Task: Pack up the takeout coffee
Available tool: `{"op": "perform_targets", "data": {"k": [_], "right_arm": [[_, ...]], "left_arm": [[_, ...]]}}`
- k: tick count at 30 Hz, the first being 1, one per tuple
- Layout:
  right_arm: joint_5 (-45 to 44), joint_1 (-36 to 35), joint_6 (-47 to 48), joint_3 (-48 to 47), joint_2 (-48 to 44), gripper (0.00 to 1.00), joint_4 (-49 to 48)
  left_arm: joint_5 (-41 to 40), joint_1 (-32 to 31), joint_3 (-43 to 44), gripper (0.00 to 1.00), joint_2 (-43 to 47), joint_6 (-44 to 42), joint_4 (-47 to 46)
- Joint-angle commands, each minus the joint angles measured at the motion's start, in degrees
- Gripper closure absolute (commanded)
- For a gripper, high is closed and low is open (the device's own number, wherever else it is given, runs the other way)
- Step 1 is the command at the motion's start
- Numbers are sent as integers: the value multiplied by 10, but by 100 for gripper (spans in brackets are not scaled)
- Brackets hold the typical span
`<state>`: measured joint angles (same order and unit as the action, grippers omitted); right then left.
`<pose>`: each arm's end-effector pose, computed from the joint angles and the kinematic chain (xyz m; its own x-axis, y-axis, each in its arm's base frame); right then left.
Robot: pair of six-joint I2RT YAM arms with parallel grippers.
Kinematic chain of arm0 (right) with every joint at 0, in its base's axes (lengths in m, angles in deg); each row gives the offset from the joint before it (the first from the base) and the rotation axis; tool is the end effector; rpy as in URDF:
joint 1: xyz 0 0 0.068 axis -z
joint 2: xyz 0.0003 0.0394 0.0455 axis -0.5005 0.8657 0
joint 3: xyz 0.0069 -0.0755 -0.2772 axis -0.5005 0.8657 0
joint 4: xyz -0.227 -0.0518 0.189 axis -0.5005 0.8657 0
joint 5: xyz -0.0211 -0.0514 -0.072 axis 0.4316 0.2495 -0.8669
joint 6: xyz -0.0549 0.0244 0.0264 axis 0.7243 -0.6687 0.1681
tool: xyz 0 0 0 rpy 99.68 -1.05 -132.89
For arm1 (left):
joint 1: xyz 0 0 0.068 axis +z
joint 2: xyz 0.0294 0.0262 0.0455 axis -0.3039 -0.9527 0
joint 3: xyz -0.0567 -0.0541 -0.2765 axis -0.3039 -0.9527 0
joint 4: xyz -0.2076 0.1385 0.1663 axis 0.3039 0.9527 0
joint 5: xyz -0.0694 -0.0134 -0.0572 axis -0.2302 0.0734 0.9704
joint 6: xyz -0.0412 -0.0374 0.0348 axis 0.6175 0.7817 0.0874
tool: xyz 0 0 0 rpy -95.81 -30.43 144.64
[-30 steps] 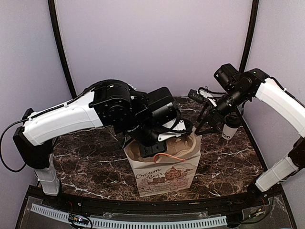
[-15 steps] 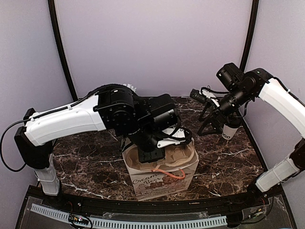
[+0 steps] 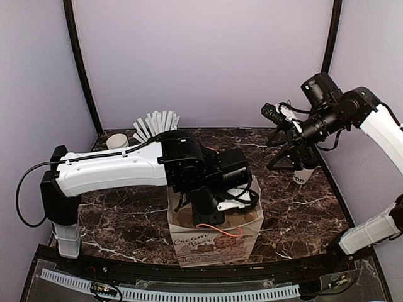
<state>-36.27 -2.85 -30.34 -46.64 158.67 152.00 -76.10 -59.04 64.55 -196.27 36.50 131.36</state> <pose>0.2160 0.1740 0.4239 -0.2239 -0.6407 -0.7344 -0.9690 0.2268 0.0975 0.1125 -0.4482 0.3198 -0.0475 0.9424 -0.3311 0.9777 0.1118 0.1779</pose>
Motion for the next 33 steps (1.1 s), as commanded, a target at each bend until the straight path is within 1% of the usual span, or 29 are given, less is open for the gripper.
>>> {"op": "perform_targets", "data": {"k": [1, 8, 12, 25, 29, 33], "right_arm": [[-7, -1, 8, -7, -8, 1, -22], [-11, 0, 4, 6, -18, 1, -40], [-15, 0, 2, 10, -14, 1, -41], [-26, 1, -2, 33, -23, 1, -53], [-27, 1, -1, 39, -22, 1, -56], [-26, 2, -1, 47, -21, 1, -61]], "left_arm": [[26, 5, -13, 100, 2, 3, 0], [42, 15, -37, 100, -10, 5, -7], [69, 24, -48, 100, -18, 10, -19], [72, 29, -64, 100, -55, 6, -29], [107, 29, -70, 100, -65, 9, -42], [113, 29, -75, 98, -78, 15, -49]]}}
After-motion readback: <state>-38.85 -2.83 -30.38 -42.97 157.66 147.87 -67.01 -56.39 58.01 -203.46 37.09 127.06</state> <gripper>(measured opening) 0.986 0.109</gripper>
